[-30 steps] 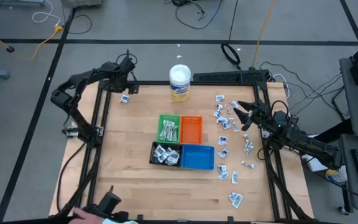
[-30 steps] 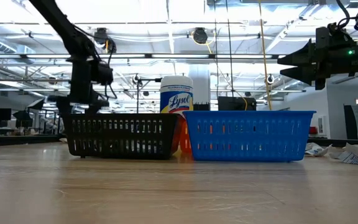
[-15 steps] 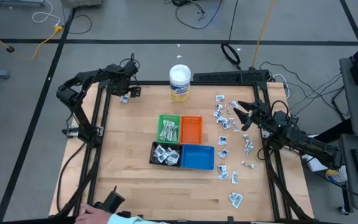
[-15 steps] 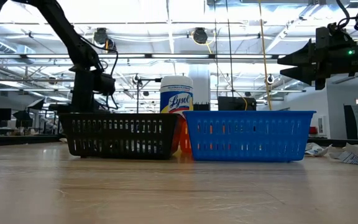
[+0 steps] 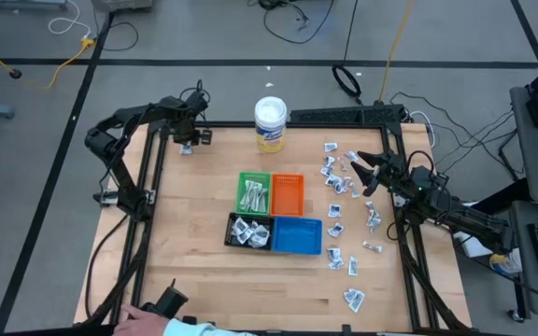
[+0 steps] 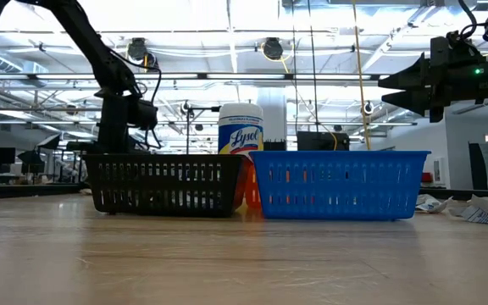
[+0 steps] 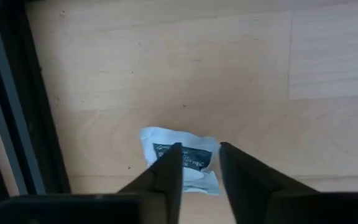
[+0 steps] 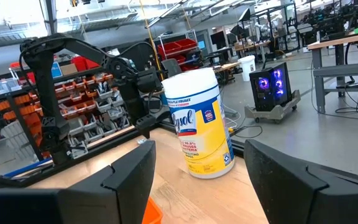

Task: Pick & Place First Aid Supplies
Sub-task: Put the towelette pack into the black bin

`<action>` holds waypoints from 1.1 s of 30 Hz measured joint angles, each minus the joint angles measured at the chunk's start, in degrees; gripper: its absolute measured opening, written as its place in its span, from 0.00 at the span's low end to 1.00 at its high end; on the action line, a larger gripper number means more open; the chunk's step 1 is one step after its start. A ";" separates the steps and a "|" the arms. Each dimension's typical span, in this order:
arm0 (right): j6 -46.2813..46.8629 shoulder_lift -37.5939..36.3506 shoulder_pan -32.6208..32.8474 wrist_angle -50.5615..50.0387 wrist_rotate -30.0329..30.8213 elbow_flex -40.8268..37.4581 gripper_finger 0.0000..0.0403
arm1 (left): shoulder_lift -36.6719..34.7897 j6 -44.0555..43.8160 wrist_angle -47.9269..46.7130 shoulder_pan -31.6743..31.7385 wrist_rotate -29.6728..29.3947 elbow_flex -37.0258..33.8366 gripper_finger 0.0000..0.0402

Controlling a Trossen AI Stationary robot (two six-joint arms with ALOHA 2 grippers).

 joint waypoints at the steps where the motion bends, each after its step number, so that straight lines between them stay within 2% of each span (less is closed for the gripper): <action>1: 0.00 0.00 0.01 0.00 0.00 -0.01 0.60 | 0.00 0.02 -0.02 -0.02 -0.02 0.00 0.23; 8: 0.01 0.00 0.02 0.00 -0.01 -0.01 0.60 | 0.00 0.96 0.43 -0.45 -0.22 -0.43 0.02; 20: -0.01 0.00 0.00 0.00 0.00 0.00 0.60 | -1.07 3.19 -1.94 -0.76 1.59 -0.36 0.00; 33: -0.01 0.00 0.01 -0.01 -0.01 -0.01 0.60 | -9.88 3.05 -13.06 -2.85 0.14 4.98 0.00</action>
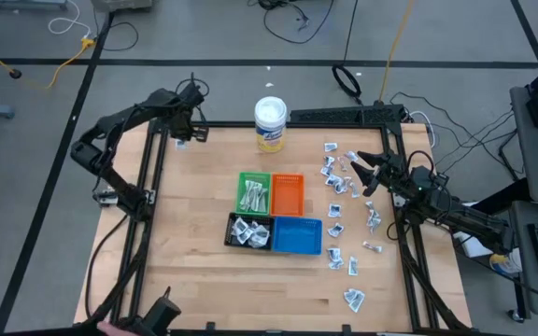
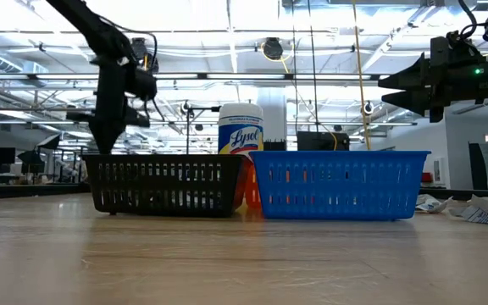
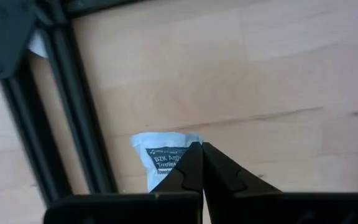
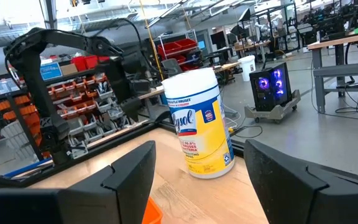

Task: Pick & Place First Aid Supplies
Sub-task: Put the towelette pack into the black bin

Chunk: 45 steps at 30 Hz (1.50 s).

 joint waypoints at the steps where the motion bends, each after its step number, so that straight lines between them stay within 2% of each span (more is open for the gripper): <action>1: 0.01 0.00 0.00 0.02 0.00 0.00 0.60 | -0.75 0.01 -0.86 -0.27 -0.19 0.40 0.00; 7: 0.02 -0.01 0.01 0.01 0.01 0.01 0.60 | -4.69 0.24 -4.23 -2.88 -1.03 1.48 0.00; 11: 0.00 -0.02 -0.01 0.01 0.00 -0.01 0.60 | -5.49 1.06 -5.06 -6.98 -1.65 2.63 0.00; 24: 0.00 -0.02 0.00 0.01 0.00 0.01 0.60 | -4.55 5.35 -3.72 -31.73 2.21 5.18 0.00; 34: 0.01 -0.02 0.01 0.00 0.01 0.01 0.60 | -4.56 7.88 -0.53 -52.13 8.70 5.16 0.00; 40: 0.02 -0.02 0.01 0.01 -0.01 0.01 0.60 | -4.56 7.20 1.82 -60.63 11.53 5.16 0.00; 45: 0.01 -0.02 0.00 0.01 -0.01 0.01 0.60 | -2.06 5.87 5.58 -64.27 14.08 5.68 0.00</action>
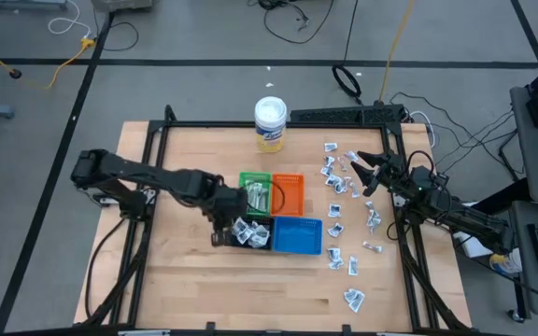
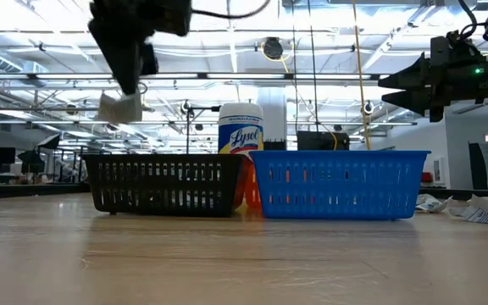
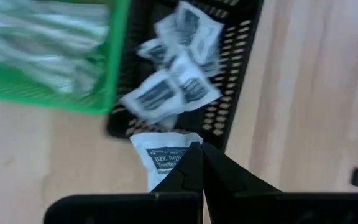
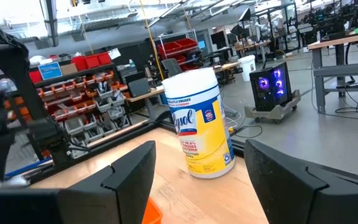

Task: Pick & Place First Aid Supplies
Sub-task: Put the towelette pack into the black bin

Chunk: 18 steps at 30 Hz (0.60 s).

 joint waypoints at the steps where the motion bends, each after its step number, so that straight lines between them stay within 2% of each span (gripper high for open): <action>1: 0.00 0.00 0.00 -0.01 0.02 0.00 0.60 | 1.61 -0.21 0.28 -0.41 0.11 0.67 0.00; 10: 0.00 0.00 -0.01 -0.02 0.01 -0.01 0.60 | 13.77 1.26 0.34 -1.25 -3.23 9.64 0.00; 15: 0.01 0.00 0.01 0.00 0.02 0.00 0.60 | 17.91 1.29 0.40 -1.23 -3.29 12.79 0.00; 18: 0.00 0.00 0.01 -0.01 0.02 -0.02 0.60 | 18.62 -0.58 -0.22 -1.23 -1.50 13.22 0.06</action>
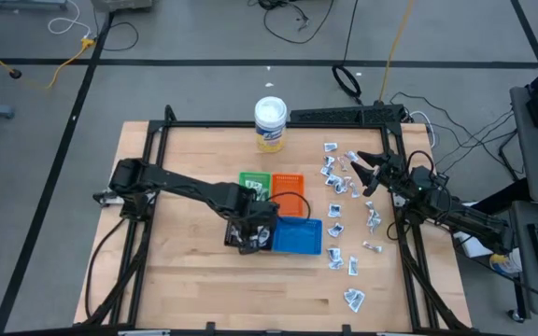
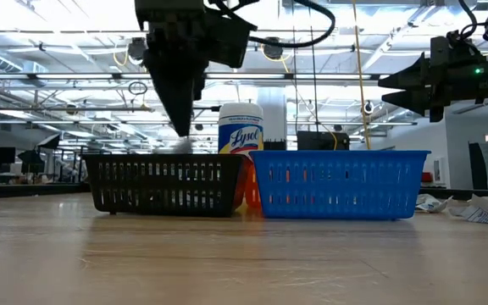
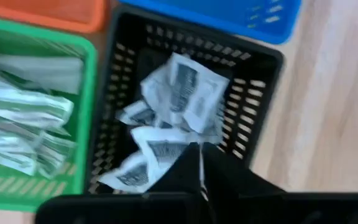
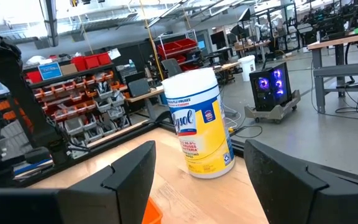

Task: Pick & Place First Aid Supplies
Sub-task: Put the towelette pack into the black bin, then put the ointment pack into the orange bin

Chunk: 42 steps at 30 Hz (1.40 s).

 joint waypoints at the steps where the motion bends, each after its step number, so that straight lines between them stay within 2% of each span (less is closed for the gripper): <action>1: 0.00 0.00 -0.02 0.02 0.00 0.02 0.60 | -0.03 0.10 -0.01 0.00 0.93 0.02 0.10; 5: 0.00 0.00 -0.02 0.01 -0.01 0.00 0.60 | -0.54 4.12 0.00 0.00 0.68 -0.10 0.31; 8: 0.01 0.00 -0.01 0.01 0.00 0.01 0.60 | -3.56 6.57 1.99 0.52 -4.26 -2.23 0.50; 13: 0.01 0.00 0.00 0.02 0.00 0.01 0.60 | -15.86 8.43 13.54 2.58 -12.88 -13.88 0.75; 18: 0.00 0.00 -0.01 0.00 -0.01 0.02 0.60 | -31.60 24.91 29.14 5.67 -24.24 -29.71 0.89; 21: 0.00 0.00 -0.02 0.01 0.00 0.00 0.60 | -42.71 26.82 34.54 6.98 -27.85 -38.61 0.94; 25: 0.00 0.00 -0.01 0.00 0.00 0.00 0.60 | -56.31 29.65 45.46 9.66 -28.37 -49.46 0.97; 30: 0.00 0.00 0.00 0.00 -0.01 0.02 0.60 | -69.26 28.05 55.71 13.94 -28.32 -60.65 0.98; 35: 0.00 0.00 -0.02 0.01 0.00 0.02 0.60 | -78.47 28.05 57.22 19.44 -25.99 -68.13 0.98; 42: 0.00 0.00 0.00 0.02 0.00 0.02 0.60 | -88.10 26.72 56.69 27.58 -22.45 -75.13 0.98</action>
